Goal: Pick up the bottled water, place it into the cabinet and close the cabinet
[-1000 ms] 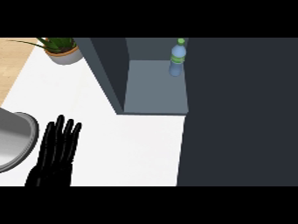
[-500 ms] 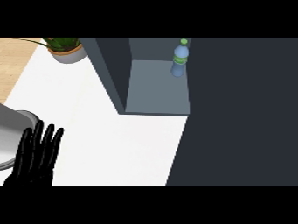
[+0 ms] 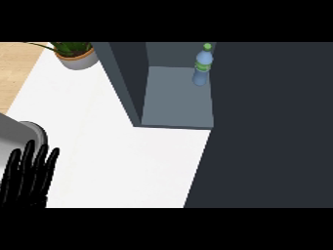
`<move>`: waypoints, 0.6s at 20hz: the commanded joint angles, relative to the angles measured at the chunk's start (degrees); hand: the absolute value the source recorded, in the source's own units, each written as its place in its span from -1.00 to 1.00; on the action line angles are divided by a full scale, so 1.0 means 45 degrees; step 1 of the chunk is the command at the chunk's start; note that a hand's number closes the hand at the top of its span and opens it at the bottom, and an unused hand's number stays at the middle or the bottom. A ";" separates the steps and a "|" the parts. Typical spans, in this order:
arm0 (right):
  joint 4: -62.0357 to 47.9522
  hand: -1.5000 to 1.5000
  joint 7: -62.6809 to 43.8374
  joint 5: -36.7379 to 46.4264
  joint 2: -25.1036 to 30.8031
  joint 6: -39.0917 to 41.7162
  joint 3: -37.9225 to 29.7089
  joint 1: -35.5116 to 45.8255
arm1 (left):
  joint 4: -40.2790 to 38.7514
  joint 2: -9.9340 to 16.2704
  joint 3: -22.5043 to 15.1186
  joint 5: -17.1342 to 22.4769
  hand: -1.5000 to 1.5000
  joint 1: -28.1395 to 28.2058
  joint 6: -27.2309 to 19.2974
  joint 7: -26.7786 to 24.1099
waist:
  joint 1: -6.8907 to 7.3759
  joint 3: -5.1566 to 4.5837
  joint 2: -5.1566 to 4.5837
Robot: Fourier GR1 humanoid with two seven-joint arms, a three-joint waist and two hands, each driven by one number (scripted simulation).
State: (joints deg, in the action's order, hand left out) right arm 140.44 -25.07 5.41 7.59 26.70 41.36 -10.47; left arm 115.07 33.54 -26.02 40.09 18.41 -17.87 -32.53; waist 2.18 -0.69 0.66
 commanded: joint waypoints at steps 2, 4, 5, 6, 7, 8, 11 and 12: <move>-0.1042 1.00 -0.0948 0.1233 -0.1597 -0.1972 0.1345 0.1774 | 0.0191 0.0383 0.0328 0.0255 -1.00 0.0286 0.0622 -0.0125 | 0.0200 -0.0011 -0.0066; -0.1049 1.00 -0.0815 0.1088 -0.1588 -0.2065 0.1407 0.1966 | 0.0253 0.0420 0.0264 0.0155 -1.00 0.0241 0.0595 -0.0061 | 0.0158 0.0001 -0.0057; -0.1134 1.00 -0.0876 0.0986 -0.1584 -0.1902 0.1304 0.2079 | 0.0219 0.0468 0.0639 0.0494 -1.00 0.0229 0.0789 -0.0111 | 0.0279 -0.0027 -0.0082; -0.1037 1.00 -0.1077 0.0892 -0.1581 -0.1877 0.1270 0.2104 | -0.0003 0.0345 0.0593 0.0372 -1.00 0.0220 0.0726 -0.0237 | 0.0227 -0.0040 -0.0100; -0.1345 1.00 -0.0939 0.0790 -0.1578 -0.1817 0.1008 0.2279 | 0.0045 0.0481 0.0552 0.0406 -1.00 0.0319 0.0962 -0.0233 | 0.0406 -0.0038 -0.0155; -0.1431 1.00 -0.0875 0.0731 -0.1576 -0.1802 0.1121 0.2274 | -0.0142 0.0437 0.0725 0.0517 -1.00 0.0198 0.0985 -0.0243 | 0.0326 -0.0037 -0.0179; -0.1475 1.00 -0.0811 0.0669 -0.1572 -0.1691 0.0910 0.2424 | 0.0223 0.0703 0.0689 0.0469 -1.00 0.0363 0.1134 -0.0151 | 0.0496 -0.0020 -0.0158; -0.1317 1.00 -0.0975 0.0581 -0.1571 -0.1691 0.0831 0.2434 | 0.0107 0.0667 0.0918 0.0589 -1.00 0.0391 0.1119 -0.0239 | 0.0510 -0.0036 -0.0171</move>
State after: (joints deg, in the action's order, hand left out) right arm 140.29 -26.85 4.75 10.51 27.83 41.84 -4.46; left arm 115.56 35.81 -23.22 42.04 19.87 -13.66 -33.46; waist 3.97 -0.81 0.05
